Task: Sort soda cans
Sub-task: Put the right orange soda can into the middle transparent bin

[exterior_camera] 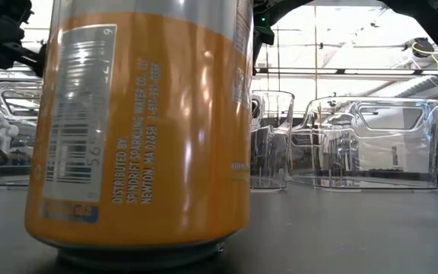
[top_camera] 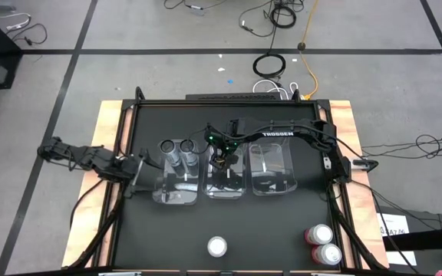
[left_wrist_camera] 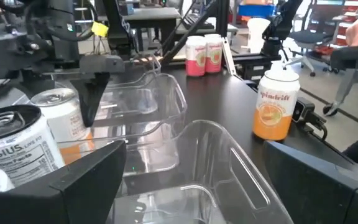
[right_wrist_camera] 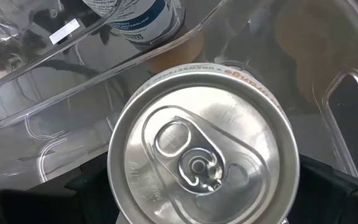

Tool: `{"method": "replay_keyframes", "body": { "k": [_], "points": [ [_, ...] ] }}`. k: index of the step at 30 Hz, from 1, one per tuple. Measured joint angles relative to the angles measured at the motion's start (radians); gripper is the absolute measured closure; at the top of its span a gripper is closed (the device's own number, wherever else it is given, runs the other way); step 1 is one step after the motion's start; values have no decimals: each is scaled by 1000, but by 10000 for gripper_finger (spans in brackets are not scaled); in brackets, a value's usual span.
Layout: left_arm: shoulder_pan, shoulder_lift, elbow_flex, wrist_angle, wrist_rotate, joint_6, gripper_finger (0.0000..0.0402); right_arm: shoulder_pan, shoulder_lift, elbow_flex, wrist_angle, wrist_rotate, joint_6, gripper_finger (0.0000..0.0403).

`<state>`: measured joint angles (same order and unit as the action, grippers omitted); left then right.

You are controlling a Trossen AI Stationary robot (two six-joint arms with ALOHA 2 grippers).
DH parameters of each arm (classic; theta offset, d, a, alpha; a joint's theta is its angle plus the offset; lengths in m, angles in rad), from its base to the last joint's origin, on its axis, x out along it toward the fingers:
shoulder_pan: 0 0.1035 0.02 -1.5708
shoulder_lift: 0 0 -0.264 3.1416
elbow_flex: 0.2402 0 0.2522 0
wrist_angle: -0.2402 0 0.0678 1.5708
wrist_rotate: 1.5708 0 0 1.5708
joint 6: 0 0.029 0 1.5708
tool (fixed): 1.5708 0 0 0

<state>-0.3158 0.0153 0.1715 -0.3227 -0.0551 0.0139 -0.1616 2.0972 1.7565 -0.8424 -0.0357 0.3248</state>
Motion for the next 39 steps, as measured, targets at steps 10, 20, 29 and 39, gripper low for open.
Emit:
{"method": "replay_keyframes", "body": {
  "k": [10, 20, 29, 39],
  "points": [
    [3, -15, -72, 72, 0, 0, 15, 0, 0, -1, -17, 0, 1, 62],
    [41, -15, -102, 167, 52, 19, 15, 0, 0, -1, -31, 3, 8, 62],
    [112, -15, -135, 259, 77, -19, 15, 0, 1, -1, -31, 3, 13, 62],
    [142, 22, -135, 260, 24, -32, 15, 0, 1, -1, -31, 4, 15, 62]
  ]
}}
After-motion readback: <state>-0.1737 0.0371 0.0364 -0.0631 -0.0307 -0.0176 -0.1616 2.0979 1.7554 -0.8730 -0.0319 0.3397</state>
